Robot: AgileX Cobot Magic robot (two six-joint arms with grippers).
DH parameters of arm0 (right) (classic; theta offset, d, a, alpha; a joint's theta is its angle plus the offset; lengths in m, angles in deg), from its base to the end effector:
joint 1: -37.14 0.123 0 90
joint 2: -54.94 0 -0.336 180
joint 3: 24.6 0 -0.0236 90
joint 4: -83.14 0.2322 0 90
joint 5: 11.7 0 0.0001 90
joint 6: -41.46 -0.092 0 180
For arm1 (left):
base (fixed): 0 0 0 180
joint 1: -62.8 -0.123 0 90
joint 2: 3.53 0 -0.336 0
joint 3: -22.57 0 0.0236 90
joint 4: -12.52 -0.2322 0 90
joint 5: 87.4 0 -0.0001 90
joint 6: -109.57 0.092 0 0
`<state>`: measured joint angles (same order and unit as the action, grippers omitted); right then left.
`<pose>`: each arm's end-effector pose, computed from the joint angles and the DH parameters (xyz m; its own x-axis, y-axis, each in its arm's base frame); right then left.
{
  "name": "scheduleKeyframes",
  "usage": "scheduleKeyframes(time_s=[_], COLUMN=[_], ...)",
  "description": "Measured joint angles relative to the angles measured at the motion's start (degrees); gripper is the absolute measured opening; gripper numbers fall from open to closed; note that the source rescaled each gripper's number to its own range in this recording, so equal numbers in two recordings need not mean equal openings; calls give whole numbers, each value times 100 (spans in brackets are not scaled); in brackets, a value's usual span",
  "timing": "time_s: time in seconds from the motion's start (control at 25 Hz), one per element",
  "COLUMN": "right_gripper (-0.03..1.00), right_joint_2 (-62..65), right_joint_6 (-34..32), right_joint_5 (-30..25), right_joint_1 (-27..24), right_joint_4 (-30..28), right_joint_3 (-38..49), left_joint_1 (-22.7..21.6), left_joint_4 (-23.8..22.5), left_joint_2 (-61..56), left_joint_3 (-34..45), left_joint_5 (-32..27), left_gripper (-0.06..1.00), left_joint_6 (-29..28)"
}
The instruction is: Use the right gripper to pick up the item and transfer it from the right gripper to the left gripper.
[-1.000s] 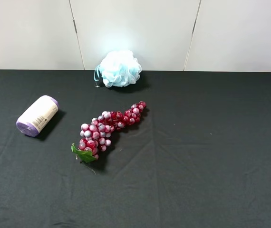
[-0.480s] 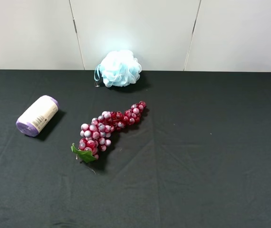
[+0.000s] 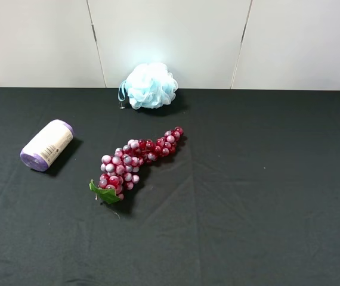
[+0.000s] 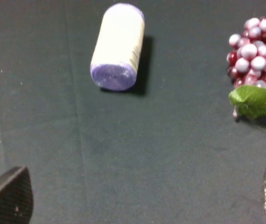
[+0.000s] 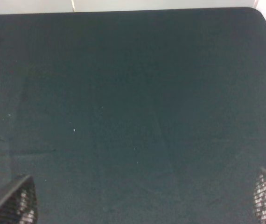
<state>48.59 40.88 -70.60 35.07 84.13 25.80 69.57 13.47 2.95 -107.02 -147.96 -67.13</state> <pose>-0.0697 0.0039 0.2673 -0.4320 0.0347 -0.9012 0.0310 0.9992 0.0236 -0.0703 0.0070 0.2650 -0.4507 0.1033 -0.8867 0.1531 0.9875 0.0372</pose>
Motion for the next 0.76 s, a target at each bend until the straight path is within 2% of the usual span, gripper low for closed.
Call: scheduleKeyframes(time_s=[0.24, 0.44, 0.76], right_gripper=[99, 99, 99], right_joint_2=[0, 0, 0], right_joint_6=[0, 0, 0], right_joint_5=[0, 0, 0], right_joint_1=[0, 0, 0], right_joint_4=[0, 0, 0], right_joint_3=[0, 0, 0], left_joint_1=[-30, -357, -399], left_joint_4=[0, 0, 0], left_joint_2=[-10, -10, -10], left_joint_3=[0, 0, 0], left_joint_5=[8, 12, 12], left_gripper=[93, 93, 92], left_joint_6=[0, 0, 0])
